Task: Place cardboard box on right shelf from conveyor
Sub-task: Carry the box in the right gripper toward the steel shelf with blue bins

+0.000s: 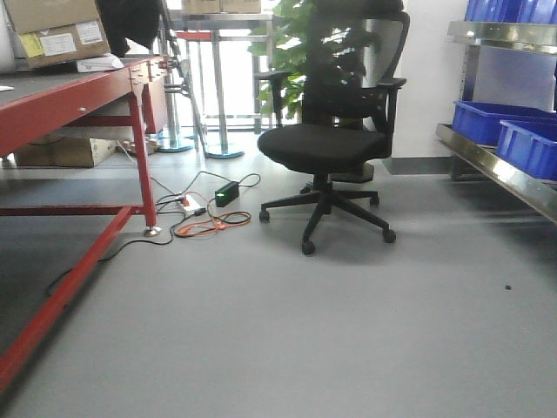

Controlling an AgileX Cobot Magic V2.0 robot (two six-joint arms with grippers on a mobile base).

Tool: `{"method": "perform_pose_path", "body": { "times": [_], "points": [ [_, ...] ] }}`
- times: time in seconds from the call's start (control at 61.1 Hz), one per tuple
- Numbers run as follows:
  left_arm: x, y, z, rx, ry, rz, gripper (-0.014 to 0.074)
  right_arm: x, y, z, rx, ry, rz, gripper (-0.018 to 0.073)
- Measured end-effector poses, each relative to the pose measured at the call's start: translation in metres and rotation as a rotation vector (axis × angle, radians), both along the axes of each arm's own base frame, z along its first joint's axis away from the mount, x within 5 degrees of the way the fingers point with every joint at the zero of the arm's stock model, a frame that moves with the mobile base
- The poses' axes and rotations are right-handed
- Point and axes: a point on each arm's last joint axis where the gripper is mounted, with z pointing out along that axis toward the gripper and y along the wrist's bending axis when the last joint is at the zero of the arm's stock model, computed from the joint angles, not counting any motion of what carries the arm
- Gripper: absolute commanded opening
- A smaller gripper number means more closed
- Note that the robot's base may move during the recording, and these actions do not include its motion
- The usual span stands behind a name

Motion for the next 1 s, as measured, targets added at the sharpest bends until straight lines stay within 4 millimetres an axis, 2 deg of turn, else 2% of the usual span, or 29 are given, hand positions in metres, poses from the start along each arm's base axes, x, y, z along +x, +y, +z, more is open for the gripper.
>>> {"method": "perform_pose_path", "body": {
  "times": [0.998],
  "points": [
    [0.0,0.0,0.0,0.0,0.0,0.0,-0.0119,0.0,0.0,0.0,0.0,0.0,0.0,0.0375]
  ]
}}
